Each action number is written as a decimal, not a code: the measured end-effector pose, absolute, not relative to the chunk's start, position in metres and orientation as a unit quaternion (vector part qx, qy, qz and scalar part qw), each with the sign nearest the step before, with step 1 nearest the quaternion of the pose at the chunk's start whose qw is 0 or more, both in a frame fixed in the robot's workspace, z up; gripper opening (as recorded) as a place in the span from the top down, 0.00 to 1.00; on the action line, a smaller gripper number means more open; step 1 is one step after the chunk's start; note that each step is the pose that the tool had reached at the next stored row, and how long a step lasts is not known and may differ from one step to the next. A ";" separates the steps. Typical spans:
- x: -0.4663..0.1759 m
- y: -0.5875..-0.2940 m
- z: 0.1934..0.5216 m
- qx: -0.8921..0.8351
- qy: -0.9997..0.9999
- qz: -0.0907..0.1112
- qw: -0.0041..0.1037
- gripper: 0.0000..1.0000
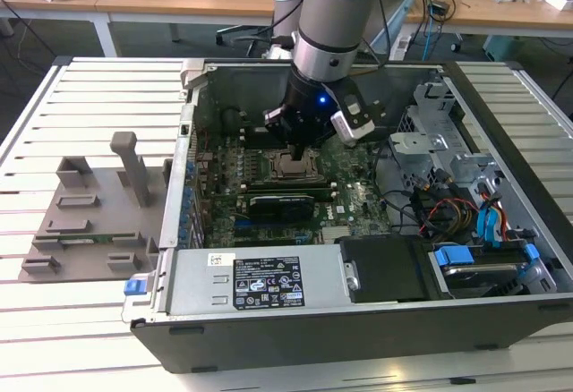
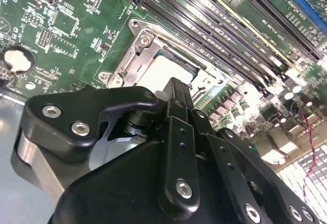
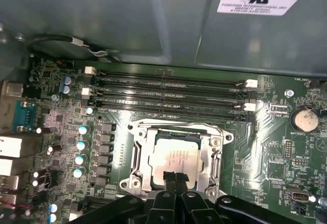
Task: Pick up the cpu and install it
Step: 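Install the second cpu locking lever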
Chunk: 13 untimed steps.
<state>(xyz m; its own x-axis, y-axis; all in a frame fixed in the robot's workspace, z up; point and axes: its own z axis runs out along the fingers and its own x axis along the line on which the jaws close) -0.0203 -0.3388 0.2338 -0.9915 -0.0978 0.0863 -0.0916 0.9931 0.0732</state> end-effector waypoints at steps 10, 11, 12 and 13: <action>-0.020 -0.339 0.256 0.047 -0.997 -0.033 0.045 0.89; -0.020 -0.339 0.261 0.047 -0.997 -0.033 0.045 0.89; -0.020 -0.339 0.264 0.047 -0.997 -0.033 0.045 0.89; -0.020 -0.339 0.266 0.047 -0.997 -0.033 0.045 0.89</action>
<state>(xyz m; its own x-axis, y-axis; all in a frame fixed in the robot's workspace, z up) -0.0203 -0.3387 0.2657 -0.9915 -0.0976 0.0865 -0.0916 0.9933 0.0704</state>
